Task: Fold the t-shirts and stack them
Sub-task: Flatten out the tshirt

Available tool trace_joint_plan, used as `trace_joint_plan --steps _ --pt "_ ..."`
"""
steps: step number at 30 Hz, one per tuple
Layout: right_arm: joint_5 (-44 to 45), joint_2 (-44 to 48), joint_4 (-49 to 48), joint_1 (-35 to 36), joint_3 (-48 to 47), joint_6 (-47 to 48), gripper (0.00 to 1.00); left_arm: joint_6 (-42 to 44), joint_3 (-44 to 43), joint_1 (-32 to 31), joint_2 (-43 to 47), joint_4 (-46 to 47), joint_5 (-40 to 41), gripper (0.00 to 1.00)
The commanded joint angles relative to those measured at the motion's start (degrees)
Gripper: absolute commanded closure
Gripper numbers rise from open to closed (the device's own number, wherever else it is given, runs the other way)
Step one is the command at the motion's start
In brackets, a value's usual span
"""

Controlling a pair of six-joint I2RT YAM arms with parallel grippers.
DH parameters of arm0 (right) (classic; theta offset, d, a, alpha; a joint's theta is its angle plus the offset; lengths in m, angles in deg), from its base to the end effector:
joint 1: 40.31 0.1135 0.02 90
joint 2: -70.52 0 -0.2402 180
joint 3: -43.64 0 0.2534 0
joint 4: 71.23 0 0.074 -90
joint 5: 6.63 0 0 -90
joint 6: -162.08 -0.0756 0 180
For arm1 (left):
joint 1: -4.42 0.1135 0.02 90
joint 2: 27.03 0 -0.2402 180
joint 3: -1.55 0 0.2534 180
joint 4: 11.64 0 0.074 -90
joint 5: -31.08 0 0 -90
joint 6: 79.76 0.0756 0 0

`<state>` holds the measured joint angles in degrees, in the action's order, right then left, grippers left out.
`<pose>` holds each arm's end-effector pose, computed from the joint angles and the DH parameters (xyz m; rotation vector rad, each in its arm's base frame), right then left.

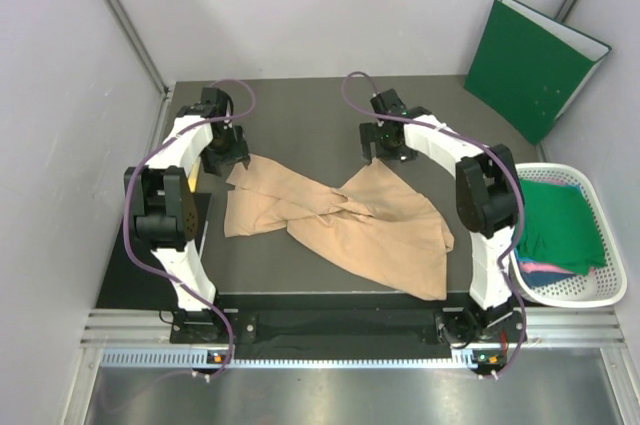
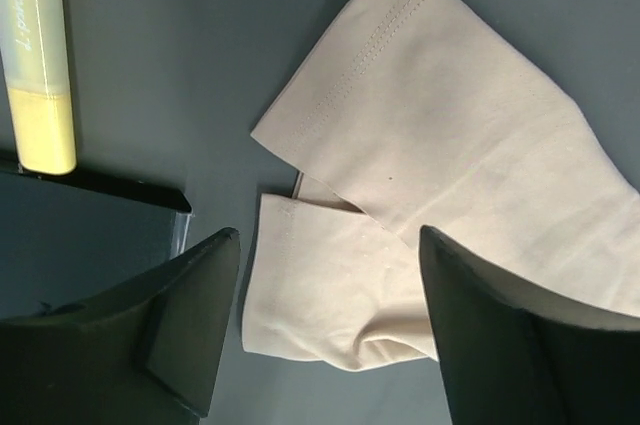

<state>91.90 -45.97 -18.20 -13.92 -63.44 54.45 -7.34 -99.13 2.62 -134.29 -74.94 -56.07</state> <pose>0.4045 0.1882 0.1552 -0.1535 2.6367 0.0601 0.3944 -0.0086 0.1735 -0.3948 2.7591 -0.0149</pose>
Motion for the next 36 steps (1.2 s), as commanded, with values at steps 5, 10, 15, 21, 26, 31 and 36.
trace_joint_plan --steps 5,10,15,21,26,31,36 --pt "-4.7 -6.5 -2.4 -0.2 -4.3 1.5 0.07 0.4 0.3 0.3 3.2 0.2 0.8 0.07" --pt "-4.6 -9.4 -0.4 0.2 -7.2 1.2 0.17 0.4 0.2 0.3 2.9 0.0 1.5 0.03" --pt "-4.1 -13.6 5.3 1.0 -12.1 1.2 0.54 0.7 0.0 0.3 2.1 -0.3 2.9 0.03" --pt "-2.8 -12.6 5.1 1.6 -9.1 0.2 1.0 0.8 -0.2 0.3 0.0 -0.3 4.6 0.02" --pt "0.5 -8.0 4.4 1.4 -7.3 -0.2 1.0 0.7 0.2 0.4 -1.5 0.6 5.1 0.04" --pt "3.1 -2.3 4.4 0.4 -8.3 -0.1 1.0 0.5 0.8 0.5 -4.3 2.7 4.2 0.14" --pt "3.3 -0.2 6.2 -0.5 -11.3 0.6 1.0 -0.3 0.1 1.2 -7.9 4.8 2.7 0.27"
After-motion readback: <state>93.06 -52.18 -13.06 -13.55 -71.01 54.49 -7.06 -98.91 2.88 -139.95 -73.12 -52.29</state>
